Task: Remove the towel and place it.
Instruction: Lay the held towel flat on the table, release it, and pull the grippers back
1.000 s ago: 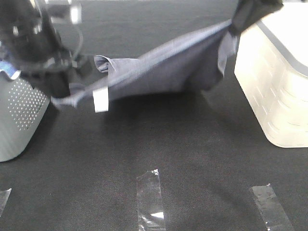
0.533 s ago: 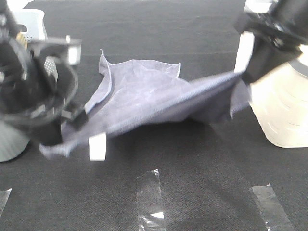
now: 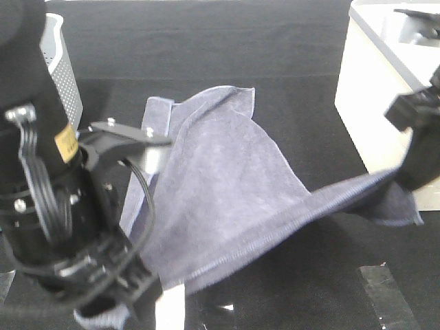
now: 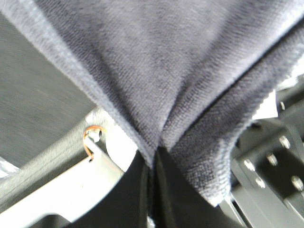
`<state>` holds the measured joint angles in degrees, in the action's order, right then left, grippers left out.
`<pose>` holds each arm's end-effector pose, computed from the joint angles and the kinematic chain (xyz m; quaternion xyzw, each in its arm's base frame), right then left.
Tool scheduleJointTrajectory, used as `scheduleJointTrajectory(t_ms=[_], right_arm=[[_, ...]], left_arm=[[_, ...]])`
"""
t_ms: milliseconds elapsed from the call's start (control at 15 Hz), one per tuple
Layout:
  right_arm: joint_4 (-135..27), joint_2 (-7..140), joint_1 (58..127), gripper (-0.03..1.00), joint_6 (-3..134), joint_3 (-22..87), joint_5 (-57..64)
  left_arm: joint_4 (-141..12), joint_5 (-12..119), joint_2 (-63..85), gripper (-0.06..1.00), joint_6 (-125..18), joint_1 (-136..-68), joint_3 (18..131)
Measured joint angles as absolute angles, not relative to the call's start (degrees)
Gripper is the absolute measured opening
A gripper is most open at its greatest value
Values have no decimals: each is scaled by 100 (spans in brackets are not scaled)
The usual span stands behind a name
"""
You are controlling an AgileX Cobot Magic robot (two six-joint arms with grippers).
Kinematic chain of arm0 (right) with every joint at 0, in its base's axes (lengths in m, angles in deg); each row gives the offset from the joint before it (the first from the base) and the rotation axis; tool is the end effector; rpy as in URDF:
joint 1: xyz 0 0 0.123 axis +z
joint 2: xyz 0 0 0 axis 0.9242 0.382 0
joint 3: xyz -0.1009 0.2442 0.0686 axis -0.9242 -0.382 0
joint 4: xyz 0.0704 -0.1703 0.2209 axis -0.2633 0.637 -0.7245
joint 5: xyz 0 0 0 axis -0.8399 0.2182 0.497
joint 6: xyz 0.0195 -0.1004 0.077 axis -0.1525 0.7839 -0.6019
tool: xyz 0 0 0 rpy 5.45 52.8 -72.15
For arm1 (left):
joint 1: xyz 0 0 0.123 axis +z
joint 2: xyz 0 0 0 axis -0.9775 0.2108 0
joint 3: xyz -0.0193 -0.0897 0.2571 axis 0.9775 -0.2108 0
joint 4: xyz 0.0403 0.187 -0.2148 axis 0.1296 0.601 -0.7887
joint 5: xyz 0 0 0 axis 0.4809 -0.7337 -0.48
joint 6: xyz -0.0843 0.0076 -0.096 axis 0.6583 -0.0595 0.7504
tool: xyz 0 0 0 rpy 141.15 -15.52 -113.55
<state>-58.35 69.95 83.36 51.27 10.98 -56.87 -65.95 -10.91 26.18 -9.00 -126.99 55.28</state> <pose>0.2588 0.0998 0.2265 -0.1807 0.9758 0.1061 0.0619 0.1747 -0.2479 0.1751 -0.2821 -0.9521 0.0975 0.0662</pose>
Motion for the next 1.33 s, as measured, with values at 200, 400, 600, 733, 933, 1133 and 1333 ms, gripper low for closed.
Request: scheduleJointTrajectory(t_ms=[200, 400, 600, 733, 933, 1133, 1333], right_arm=[[-5864, 6680, 8330, 0, 5127, 794, -5687], [-5995, 6462, 8330, 0, 5127, 519, -5687], [-6316, 6422, 8330, 0, 5127, 95, -5687], [-6373, 6405, 8330, 0, 5127, -208, -5687], [-6431, 6250, 8330, 0, 5127, -546, -5692], [-6534, 5986, 8330, 0, 5127, -793, -5698], [-6477, 5986, 8330, 0, 5127, -798, -5698]], left_arm=[[-6589, -1119, 2618, 0, -746, -12951, 5528], [-6589, -1119, 2584, 0, -522, -12968, 5316], [-6990, -919, 2406, 0, -339, -12968, 4652], [-7214, -850, 2355, 0, -304, -12968, 4417], [-7431, -827, 2355, 0, -304, -12968, 4245], [-7632, -799, 2349, 0, -304, -12968, 4079], [-7918, -833, 2349, 0, -390, -13066, 4067]])
